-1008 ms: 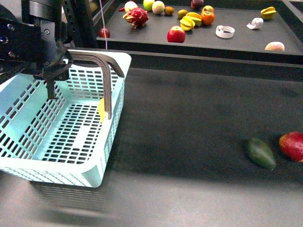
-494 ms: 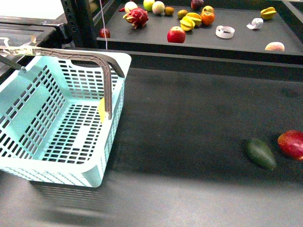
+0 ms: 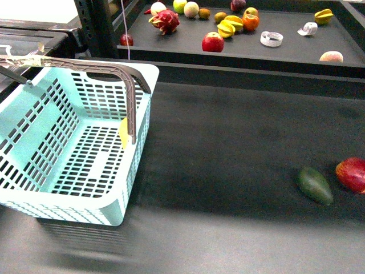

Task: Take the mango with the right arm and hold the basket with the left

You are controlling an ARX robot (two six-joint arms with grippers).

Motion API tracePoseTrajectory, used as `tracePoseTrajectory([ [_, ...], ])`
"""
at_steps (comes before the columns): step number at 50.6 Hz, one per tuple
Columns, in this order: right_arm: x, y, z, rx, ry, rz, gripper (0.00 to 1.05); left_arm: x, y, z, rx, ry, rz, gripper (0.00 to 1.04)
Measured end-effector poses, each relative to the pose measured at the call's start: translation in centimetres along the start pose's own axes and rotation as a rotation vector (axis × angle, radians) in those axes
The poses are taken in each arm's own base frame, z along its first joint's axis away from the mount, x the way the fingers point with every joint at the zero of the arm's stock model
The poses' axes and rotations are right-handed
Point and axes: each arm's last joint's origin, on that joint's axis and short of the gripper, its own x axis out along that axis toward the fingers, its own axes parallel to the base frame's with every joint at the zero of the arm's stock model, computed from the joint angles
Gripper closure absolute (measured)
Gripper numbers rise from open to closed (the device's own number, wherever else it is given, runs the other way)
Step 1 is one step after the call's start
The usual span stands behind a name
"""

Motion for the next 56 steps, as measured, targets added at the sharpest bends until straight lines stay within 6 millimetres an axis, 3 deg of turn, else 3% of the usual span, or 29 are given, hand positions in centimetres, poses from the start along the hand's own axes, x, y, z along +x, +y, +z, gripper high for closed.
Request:
tracePoseTrajectory([
  [8,0.0,0.0,0.0,0.000,0.000,0.000,0.08,0.1,0.1,-0.1,0.031,0.023,-0.019,0.09],
  [12,0.0,0.0,0.0,0.000,0.000,0.000,0.08,0.0,1.2,-0.6,0.216,0.146,-0.293,0.23],
  [18,0.0,0.0,0.0,0.000,0.001,0.000,0.08,-1.6,1.4,-0.9,0.606,0.138,-0.585,0.43],
  [25,0.0,0.0,0.0,0.000,0.000,-0.001,0.08,-3.0,1.6,-0.6,0.820,0.049,-0.619,0.68],
  [34,0.0,0.0,0.0,0.000,0.000,-0.001,0.08,-4.8,1.9,-1.2,0.887,0.036,-0.624,1.03],
  [56,0.0,0.0,0.0,0.000,0.000,0.000,0.08,-6.9,2.3,-0.1,0.890,0.007,-0.642,1.03],
])
